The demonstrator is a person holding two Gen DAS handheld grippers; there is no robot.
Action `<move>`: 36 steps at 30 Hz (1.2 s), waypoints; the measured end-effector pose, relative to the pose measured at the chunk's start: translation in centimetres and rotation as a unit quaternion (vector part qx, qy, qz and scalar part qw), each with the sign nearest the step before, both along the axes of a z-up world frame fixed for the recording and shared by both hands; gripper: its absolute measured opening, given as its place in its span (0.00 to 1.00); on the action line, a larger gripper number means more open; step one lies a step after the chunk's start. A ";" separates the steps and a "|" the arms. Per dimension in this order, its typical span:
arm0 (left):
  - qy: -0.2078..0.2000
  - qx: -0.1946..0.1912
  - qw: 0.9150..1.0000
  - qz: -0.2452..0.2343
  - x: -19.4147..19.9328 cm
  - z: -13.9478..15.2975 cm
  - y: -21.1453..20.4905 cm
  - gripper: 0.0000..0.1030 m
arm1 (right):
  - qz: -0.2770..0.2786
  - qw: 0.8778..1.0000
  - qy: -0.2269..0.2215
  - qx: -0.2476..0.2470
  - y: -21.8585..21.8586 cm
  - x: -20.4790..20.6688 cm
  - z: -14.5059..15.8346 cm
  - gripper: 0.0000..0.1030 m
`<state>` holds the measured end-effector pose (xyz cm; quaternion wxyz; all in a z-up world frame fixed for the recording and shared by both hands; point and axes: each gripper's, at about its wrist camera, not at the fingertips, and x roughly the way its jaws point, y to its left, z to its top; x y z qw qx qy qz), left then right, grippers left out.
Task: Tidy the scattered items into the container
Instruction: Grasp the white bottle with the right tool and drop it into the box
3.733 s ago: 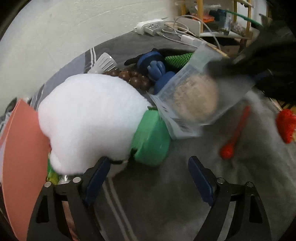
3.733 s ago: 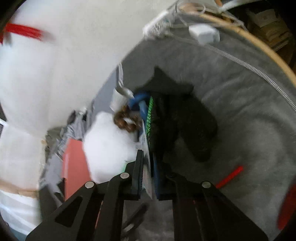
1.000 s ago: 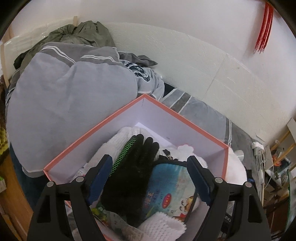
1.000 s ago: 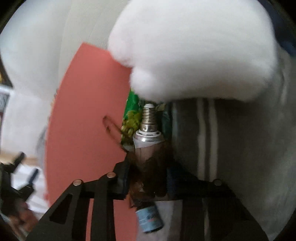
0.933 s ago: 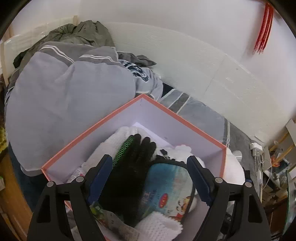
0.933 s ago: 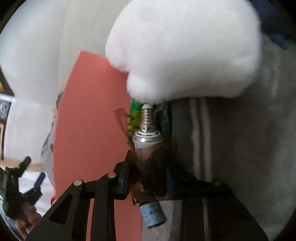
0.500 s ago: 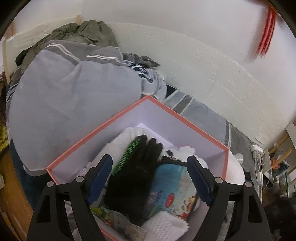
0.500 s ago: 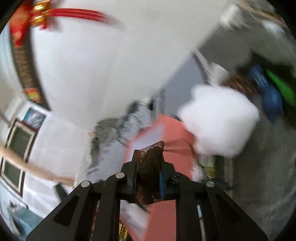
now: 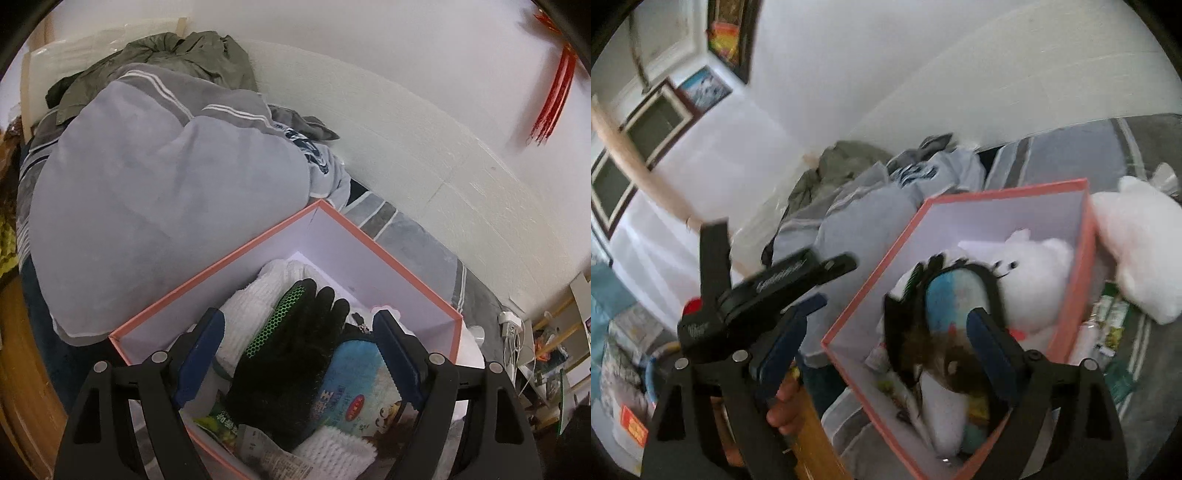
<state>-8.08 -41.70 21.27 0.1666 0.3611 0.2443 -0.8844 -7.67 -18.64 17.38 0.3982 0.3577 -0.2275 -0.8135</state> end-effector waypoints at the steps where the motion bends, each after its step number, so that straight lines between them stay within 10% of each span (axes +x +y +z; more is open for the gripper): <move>1: 0.000 -0.002 1.000 -0.001 -0.1 0.0 0.1 0.80 | -0.016 1.000 -0.008 -0.023 1.6 -0.6 0.0 0.87; 11: -0.007 -0.015 1.000 -0.021 -0.8 -0.2 1.8 0.80 | -0.114 0.965 -0.233 -0.049 10.6 -5.5 -14.2 0.48; 17: -0.017 -0.026 0.999 -0.023 -1.2 -0.7 2.0 0.80 | -0.121 0.959 -0.255 -0.022 8.9 -7.3 -21.2 0.24; 25: -0.017 -0.034 0.999 -0.035 -1.5 -0.5 3.4 0.80 | -0.156 0.953 -0.258 -0.019 9.5 -7.4 -18.6 0.26; 32: -0.018 -0.045 0.998 -0.043 -1.5 -0.6 3.9 0.80 | -0.195 0.977 -0.061 -0.067 12.9 -4.9 -4.1 0.26; 36: -0.018 -0.043 0.998 -0.031 -1.4 -0.6 3.5 0.80 | -0.103 0.990 0.040 -0.087 8.9 -2.2 2.2 0.26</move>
